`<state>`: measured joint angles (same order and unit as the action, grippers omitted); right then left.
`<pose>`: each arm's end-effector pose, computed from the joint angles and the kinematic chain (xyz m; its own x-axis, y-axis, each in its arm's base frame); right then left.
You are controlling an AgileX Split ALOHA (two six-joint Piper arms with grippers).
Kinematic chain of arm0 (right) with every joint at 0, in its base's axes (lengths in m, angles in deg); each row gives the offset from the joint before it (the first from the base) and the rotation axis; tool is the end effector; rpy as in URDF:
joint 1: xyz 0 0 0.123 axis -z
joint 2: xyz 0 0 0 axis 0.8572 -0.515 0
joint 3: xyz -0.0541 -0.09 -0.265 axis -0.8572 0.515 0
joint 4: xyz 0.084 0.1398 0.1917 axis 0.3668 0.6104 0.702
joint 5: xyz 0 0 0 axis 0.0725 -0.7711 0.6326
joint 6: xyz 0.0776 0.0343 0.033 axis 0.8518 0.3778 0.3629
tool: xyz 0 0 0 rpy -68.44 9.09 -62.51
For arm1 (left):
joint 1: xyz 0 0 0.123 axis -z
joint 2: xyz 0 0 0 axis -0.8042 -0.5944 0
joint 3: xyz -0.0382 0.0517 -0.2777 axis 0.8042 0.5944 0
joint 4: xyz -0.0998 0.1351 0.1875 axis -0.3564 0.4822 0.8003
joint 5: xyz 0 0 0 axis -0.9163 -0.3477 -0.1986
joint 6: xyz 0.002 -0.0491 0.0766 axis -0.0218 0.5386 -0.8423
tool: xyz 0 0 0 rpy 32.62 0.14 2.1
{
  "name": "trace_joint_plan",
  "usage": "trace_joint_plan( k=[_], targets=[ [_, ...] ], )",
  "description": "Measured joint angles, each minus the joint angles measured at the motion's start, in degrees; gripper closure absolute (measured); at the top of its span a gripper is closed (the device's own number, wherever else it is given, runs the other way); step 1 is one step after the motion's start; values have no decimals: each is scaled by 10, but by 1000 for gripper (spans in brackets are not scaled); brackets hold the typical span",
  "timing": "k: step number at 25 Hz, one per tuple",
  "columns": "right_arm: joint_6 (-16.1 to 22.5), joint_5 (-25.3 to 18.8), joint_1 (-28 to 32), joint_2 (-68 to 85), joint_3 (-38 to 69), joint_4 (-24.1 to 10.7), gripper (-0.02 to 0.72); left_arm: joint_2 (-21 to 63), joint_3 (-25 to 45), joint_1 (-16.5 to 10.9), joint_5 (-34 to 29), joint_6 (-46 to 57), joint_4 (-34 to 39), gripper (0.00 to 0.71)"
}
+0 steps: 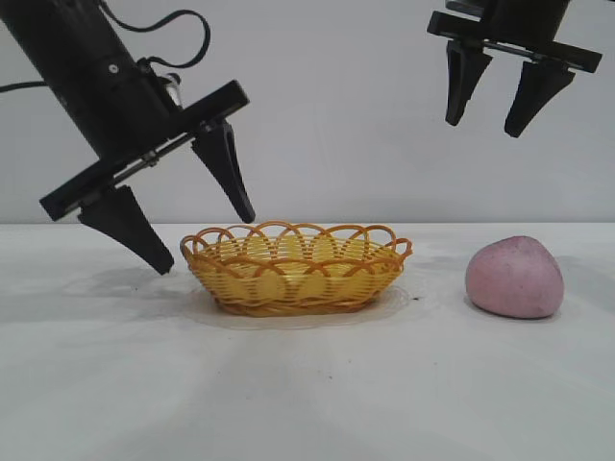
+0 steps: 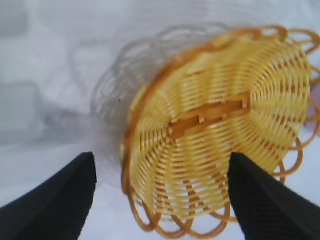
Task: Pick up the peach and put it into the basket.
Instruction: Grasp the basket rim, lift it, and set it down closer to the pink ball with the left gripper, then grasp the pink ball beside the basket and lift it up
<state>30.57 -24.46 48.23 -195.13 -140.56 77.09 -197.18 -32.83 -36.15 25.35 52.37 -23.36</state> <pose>0.4388 0.1038 0.2457 -0.9278 -0.1751 -0.3295 -0.2521 0.9453 0.2073 0.3544 -0.1531 0.1575 -0.9818 -0.0025 -0.1899 0.0956 0.8575 -0.5055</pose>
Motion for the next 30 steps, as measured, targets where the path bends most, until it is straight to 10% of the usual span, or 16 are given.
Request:
trace_joint_plan(
  k=[16, 30],
  targets=[
    [0, -1, 0, 0, 0, 0, 237, 108, 0, -55, -74, 65, 388, 211],
    [0, -2, 0, 0, 0, 0, 237, 145, 1, -210, -172, 108, 422, 211]
  ],
)
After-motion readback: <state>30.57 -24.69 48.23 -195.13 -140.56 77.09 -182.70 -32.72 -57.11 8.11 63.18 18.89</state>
